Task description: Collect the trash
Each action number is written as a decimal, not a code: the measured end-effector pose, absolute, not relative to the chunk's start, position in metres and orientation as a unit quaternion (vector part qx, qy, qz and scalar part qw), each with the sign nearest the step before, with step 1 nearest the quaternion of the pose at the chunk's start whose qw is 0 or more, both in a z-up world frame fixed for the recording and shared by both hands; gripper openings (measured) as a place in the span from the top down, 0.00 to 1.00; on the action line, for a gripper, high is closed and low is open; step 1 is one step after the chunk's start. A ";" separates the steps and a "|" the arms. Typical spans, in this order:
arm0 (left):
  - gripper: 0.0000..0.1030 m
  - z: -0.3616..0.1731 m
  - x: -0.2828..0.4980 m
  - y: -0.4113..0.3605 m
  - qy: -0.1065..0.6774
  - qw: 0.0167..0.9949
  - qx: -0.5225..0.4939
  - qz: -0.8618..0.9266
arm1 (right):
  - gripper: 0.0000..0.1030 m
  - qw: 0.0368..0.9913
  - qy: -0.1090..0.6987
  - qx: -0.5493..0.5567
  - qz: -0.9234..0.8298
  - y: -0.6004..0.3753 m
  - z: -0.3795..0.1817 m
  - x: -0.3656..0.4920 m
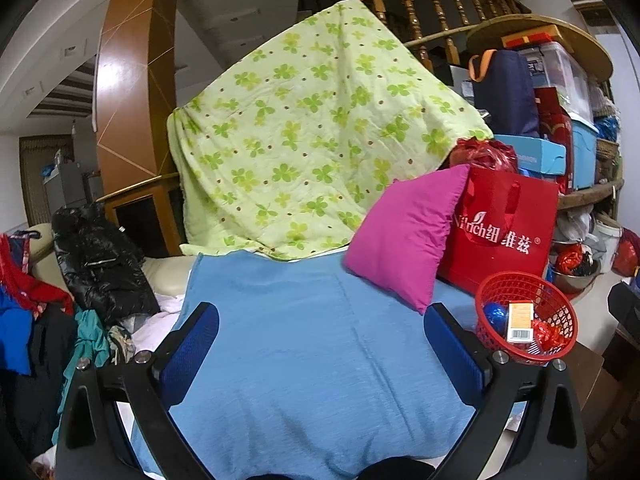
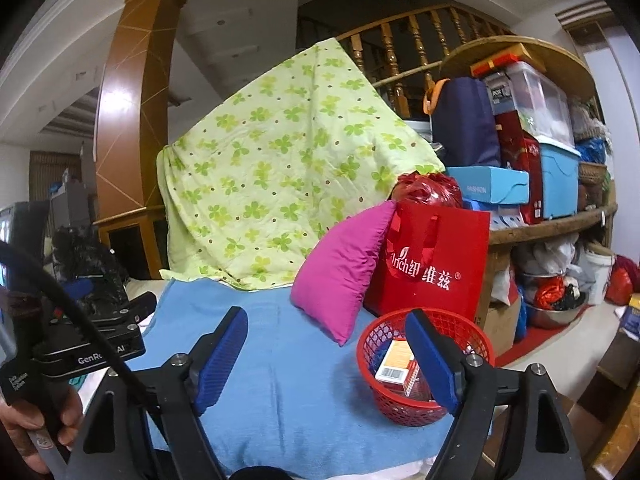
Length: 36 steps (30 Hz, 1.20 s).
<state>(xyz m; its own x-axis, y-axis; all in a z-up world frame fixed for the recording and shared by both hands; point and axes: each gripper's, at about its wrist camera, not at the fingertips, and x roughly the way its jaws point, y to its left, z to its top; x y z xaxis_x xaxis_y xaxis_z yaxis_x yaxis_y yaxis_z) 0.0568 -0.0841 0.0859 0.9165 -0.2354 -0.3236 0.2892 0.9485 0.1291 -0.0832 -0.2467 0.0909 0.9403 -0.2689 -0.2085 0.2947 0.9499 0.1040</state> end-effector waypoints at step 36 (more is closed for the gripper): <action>0.01 0.092 0.045 -0.022 0.143 0.982 0.071 -0.097 | 0.16 0.984 0.106 0.050 -0.133 -0.200 0.100 -0.070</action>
